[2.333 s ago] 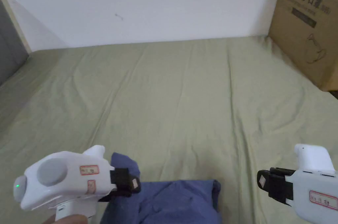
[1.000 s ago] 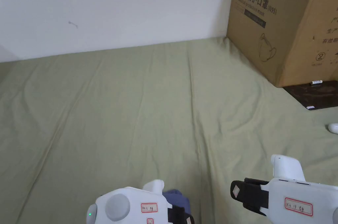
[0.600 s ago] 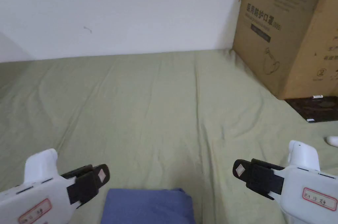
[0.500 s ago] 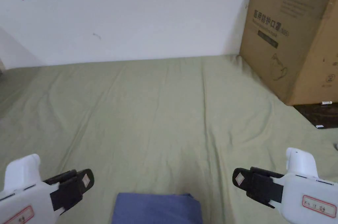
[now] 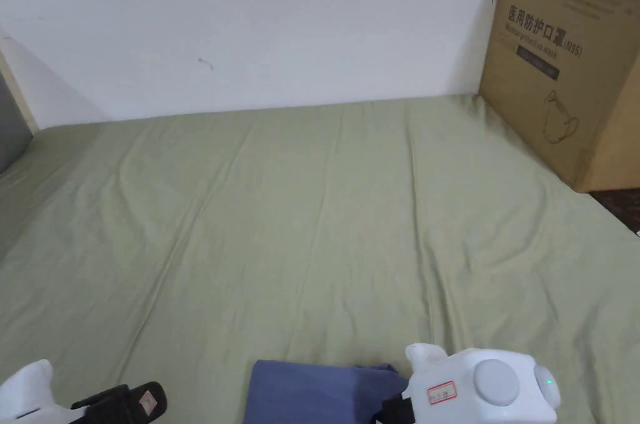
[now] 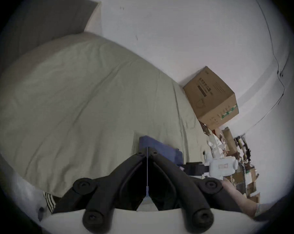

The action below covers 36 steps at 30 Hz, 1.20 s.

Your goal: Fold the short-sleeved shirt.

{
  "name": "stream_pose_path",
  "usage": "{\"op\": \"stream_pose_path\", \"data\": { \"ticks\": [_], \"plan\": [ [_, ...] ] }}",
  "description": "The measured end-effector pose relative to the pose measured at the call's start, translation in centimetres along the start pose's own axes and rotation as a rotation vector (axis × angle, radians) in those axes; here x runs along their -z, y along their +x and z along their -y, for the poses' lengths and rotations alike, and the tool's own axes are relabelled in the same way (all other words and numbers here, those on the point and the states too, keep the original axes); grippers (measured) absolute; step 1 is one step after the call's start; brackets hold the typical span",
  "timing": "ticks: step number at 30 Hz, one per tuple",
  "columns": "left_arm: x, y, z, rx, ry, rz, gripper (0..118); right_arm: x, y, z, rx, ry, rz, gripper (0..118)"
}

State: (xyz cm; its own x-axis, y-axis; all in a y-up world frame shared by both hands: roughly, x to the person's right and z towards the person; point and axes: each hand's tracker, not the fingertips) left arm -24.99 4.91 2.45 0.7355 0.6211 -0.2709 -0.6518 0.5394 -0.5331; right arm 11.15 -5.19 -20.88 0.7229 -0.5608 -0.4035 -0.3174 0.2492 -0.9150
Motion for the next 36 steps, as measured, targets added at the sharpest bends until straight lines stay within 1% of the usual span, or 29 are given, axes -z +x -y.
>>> {"op": "stream_pose_path", "data": {
  "ticks": [1, 2, 4, 5, 6, 7, 8, 9, 10, 11, 12, 14, 15, 17, 20, 21, 22, 23, 24, 25, 26, 27, 28, 29, 30, 31, 32, 35, 36],
  "plan": [
    [0.9, -0.6, -0.3, 0.000, -0.038, 0.022, 1, -0.4, 0.6, 0.1, 0.030, 0.004, -0.018, 0],
    [1.9, -1.2, -0.5, 0.005, -0.071, 0.036, 1, -0.5, 1.1, 0.1, 0.035, -0.001, -0.024, 0],
    [3.9, -2.3, -0.8, 0.000, -0.120, 0.066, 3, -0.7, 1.8, 0.2, 0.008, -0.004, 0.004, 0],
    [5.2, -3.0, -0.9, -0.036, -0.143, 0.108, 7, -0.9, 2.2, 0.5, 0.005, -0.003, 0.003, 0],
    [6.3, -3.6, -1.0, -0.071, -0.179, 0.151, 20, -1.0, 2.6, 0.6, 0.013, -0.002, -0.006, 0],
    [7.7, -4.1, -1.0, -0.106, -0.219, 0.195, 39, -1.0, 3.0, 0.7, 0.051, -0.001, -0.029, 0],
    [9.0, -4.5, -0.9, -0.111, -0.266, 0.237, 62, -0.9, 3.4, 0.7, 0.089, 0.000, -0.047, 0],
    [10.2, -4.7, -0.8, -0.107, -0.310, 0.261, 94, -0.9, 3.8, 0.9, 0.112, 0.003, -0.064, 0],
    [11.8, -4.9, -0.5, -0.099, -0.354, 0.284, 113, -0.9, 4.1, 1.0, 0.132, 0.007, -0.080, 0],
    [13.3, -5.3, -0.1, -0.113, -0.400, 0.327, 118, -0.9, 4.3, 1.1, 0.136, 0.011, -0.085, 0],
    [14.9, -6.8, 0.0, -0.162, -0.400, 0.377, 117, -0.9, 4.4, 1.2, 0.136, 0.016, -0.090, 0],
    [18.6, -7.9, 1.4, -0.246, -0.523, 0.409, 118, -1.1, 4.4, 1.6, 0.141, 0.021, -0.100, 0],
    [19.6, -7.9, 2.0, -0.259, -0.542, 0.442, 118, -1.1, 4.5, 1.7, 0.146, 0.023, -0.107, 0],
    [20.8, -7.8, 2.3, -0.282, -0.551, 0.611, 118, -1.0, 4.7, 1.7, 0.161, 0.023, -0.124, 0],
    [22.8, -8.1, 3.3, -0.416, -0.569, 0.697, 118, -1.0, 5.1, 1.8, 0.169, 0.023, -0.144, 0],
    [22.6, -8.2, 3.3, -0.378, -0.562, 0.679, 111, -1.0, 5.1, 1.8, 0.174, 0.024, -0.148, 0],
    [22.4, -8.5, 3.3, -0.332, -0.555, 0.675, 92, -1.0, 5.3, 1.9, 0.182, 0.024, -0.155, 0],
    [22.0, -9.0, 3.3, -0.272, -0.551, 0.648, 51, -1.0, 5.4, 1.9, 0.190, 0.024, -0.162, 0],
    [21.5, -8.9, 3.0, -0.222, -0.543, 0.578, 21, -0.9, 5.4, 2.0, 0.194, 0.025, -0.164, 0],
    [21.9, -9.8, 3.5, -0.183, -0.556, 0.433, 21, -0.9, 5.3, 2.0, 0.196, 0.026, -0.168, 0],
    [22.1, -11.1, 4.1, -0.218, -0.582, 0.414, 21, -0.7, 5.3, 2.0, 0.205, 0.022, -0.212, 0],
    [21.5, -10.5, 3.7, -0.323, -0.540, 0.575, 21, -0.6, 5.1, 2.1, 0.202, 0.022, -0.186, 0],
    [21.6, -9.1, 3.4, -0.250, -0.552, 0.528, 22, -0.7, 5.1, 2.1, 0.196, 0.026, -0.166, 0],
    [21.4, -9.2, 3.5, -0.204, -0.549, 0.495, 21, -0.6, 5.0, 2.0, 0.193, 0.024, -0.166, 0],
    [21.1, -9.4, 3.5, -0.230, -0.546, 0.509, 21, -0.7, 5.0, 2.0, 0.188, 0.025, -0.163, 0],
    [20.8, -9.5, 3.6, -0.226, -0.543, 0.502, 21, -0.8, 4.9, 2.0, 0.184, 0.026, -0.163, 0],
    [20.6, -7.8, 3.2, -0.223, -0.533, 0.488, 21, -1.0, 4.7, 2.0, 0.177, 0.029, -0.156, 0],
    [17.5, -6.6, 2.4, -0.176, -0.492, 0.461, 22, -2.1, 3.2, 2.0, 0.164, 0.054, -0.118, 0],
    [16.6, -5.8, 1.7, -0.130, -0.457, 0.441, 22, -2.6, 2.7, 2.0, 0.152, 0.060, -0.113, 0]
  ]
}}
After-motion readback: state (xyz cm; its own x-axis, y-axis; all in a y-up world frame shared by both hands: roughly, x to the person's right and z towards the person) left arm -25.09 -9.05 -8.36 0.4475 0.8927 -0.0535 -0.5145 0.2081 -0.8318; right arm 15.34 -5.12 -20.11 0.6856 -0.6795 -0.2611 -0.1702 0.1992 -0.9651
